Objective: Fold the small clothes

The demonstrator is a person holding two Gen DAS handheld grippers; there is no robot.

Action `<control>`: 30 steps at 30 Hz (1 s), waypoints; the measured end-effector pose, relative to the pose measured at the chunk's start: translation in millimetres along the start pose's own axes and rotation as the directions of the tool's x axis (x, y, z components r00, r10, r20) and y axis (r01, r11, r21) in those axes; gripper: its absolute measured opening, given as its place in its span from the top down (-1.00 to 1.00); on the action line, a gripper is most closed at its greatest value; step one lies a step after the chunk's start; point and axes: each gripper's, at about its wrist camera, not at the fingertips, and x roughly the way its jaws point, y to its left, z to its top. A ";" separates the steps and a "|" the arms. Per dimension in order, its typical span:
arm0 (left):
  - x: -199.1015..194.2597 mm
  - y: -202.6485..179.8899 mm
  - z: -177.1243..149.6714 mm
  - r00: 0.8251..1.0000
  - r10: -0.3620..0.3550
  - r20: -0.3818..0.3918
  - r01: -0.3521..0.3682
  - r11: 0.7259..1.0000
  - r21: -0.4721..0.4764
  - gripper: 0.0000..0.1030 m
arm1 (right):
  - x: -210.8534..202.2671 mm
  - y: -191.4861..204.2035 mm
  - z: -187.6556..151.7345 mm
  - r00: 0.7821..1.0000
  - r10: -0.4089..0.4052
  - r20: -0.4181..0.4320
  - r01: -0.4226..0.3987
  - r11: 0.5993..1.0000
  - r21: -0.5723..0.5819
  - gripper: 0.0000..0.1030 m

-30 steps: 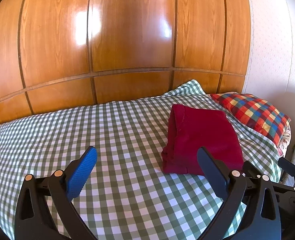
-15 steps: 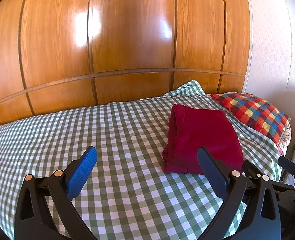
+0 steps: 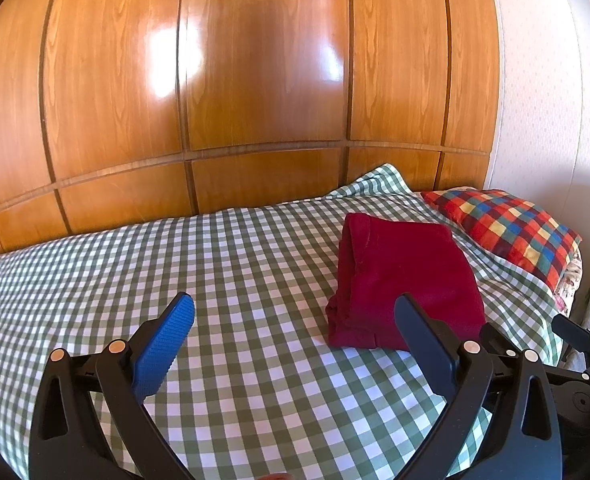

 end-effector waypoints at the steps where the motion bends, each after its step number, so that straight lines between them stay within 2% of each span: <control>1: -0.1 -0.2 -0.3 1.000 0.000 0.000 0.000 1.000 0.001 -0.92 | 0.4 0.4 -0.1 1.000 0.001 0.000 -0.001 1.000 0.000 -0.95; 22: 0.0 -3.1 -4.2 1.000 -0.001 -0.003 0.001 1.000 0.017 -0.92 | 1.9 2.9 -2.1 1.000 0.003 -0.001 -0.003 1.000 -0.005 -0.95; 30: 5.3 10.8 -10.8 0.999 0.012 -0.034 -0.013 0.999 -0.031 -0.92 | -2.5 0.0 4.7 1.000 0.016 0.017 -0.016 1.000 -0.006 -0.95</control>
